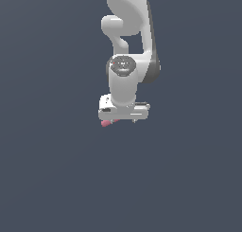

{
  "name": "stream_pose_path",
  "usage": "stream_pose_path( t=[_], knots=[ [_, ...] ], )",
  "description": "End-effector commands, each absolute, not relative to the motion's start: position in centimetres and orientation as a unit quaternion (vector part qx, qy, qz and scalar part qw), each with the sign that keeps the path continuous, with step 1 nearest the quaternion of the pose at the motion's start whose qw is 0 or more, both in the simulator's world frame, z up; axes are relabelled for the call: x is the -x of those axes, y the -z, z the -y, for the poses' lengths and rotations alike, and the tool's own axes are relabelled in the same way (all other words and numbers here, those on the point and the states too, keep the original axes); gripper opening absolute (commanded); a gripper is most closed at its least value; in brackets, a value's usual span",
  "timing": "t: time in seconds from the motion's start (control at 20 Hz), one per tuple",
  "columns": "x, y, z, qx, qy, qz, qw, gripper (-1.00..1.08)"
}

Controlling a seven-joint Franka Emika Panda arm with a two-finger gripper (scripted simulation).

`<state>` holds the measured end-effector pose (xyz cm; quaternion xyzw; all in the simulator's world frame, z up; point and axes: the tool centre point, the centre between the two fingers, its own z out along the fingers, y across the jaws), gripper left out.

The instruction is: Pick up the object and move it to a goal position.

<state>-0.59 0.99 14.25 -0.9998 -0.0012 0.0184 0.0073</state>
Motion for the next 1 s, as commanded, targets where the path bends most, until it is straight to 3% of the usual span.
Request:
stream_pose_path(
  t=[0.0,0.95],
  knots=[
    [0.6,-14.3,-1.0,1.0,-0.018,0.001,0.007,1.0],
    [0.5,-15.1,-0.3,0.999,-0.007,-0.037,0.013,1.0]
  ],
)
